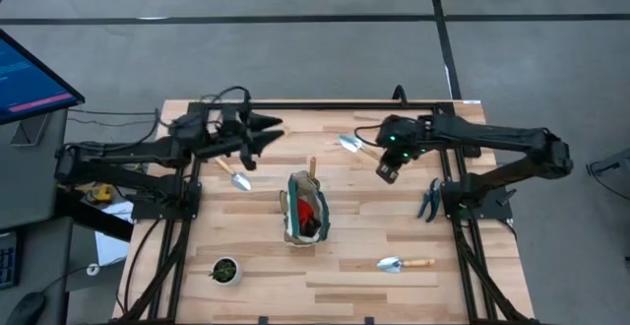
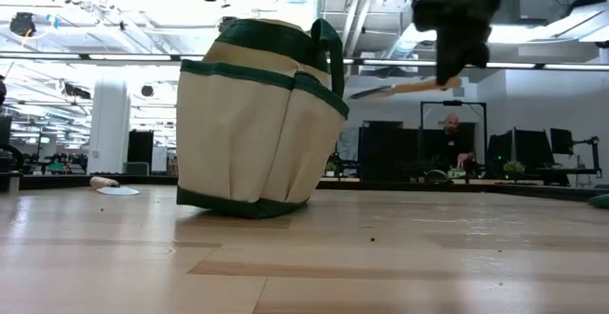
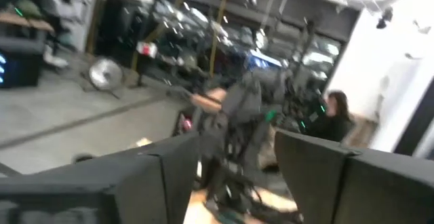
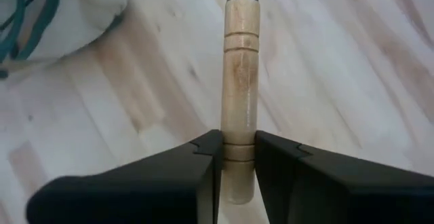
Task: Pick & Place Garden tools in Gardening bag
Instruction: Put the brown trowel into the green gardening bag
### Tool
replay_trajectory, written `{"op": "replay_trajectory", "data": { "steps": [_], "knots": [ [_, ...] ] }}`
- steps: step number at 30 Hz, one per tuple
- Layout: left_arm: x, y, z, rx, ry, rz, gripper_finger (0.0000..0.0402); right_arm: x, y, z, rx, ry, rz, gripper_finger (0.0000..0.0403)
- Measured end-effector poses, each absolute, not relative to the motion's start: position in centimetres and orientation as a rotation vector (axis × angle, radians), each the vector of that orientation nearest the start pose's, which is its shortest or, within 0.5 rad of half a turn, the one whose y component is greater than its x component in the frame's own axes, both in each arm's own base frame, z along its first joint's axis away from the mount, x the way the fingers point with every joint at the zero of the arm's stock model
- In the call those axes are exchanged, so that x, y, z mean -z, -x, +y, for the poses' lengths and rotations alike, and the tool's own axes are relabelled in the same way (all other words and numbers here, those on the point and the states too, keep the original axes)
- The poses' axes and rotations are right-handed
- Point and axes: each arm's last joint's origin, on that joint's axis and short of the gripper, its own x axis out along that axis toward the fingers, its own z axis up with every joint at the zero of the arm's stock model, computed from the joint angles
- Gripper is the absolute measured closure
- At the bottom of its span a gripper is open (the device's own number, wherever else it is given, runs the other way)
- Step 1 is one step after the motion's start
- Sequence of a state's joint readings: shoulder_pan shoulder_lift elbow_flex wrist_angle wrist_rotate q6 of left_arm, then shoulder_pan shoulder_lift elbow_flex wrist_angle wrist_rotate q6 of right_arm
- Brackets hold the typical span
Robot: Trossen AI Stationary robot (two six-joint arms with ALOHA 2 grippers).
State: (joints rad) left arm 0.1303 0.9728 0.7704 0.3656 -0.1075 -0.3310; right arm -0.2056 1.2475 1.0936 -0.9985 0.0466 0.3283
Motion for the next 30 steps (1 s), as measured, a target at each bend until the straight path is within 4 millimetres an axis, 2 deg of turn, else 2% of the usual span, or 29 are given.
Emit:
{"op": "replay_trajectory", "data": {
  "steps": [7, 13, 19, 24, 30],
  "knots": [
    [-32.6, -24.6, 3.1, -0.052, 0.589, -0.123, 0.015, -29.4, -20.5, -1.7, 0.274, -0.315, 1.191, 0.0351],
    [-32.2, -25.7, 2.9, 0.07, 0.729, -0.131, 0.0131, -30.6, -19.9, 0.9, 0.138, -0.245, 1.157, 0.0351],
    [-32.5, -25.8, 2.7, 0.113, 0.793, -0.151, 0.0132, -33.5, -20.6, 2.7, 0.018, -0.151, 1.053, 0.0351],
    [-32.8, -25.7, 2.5, 0.187, 0.863, -0.148, 0.0132, -36.1, -21.6, 3.7, -0.107, 0.001, 0.958, 0.0351],
    [-33.2, -25.6, 1.9, 0.278, 0.921, -0.149, 0.0132, -37.8, -23.6, 4.7, -0.213, 0.171, 0.905, 0.0352]
  ]
}}
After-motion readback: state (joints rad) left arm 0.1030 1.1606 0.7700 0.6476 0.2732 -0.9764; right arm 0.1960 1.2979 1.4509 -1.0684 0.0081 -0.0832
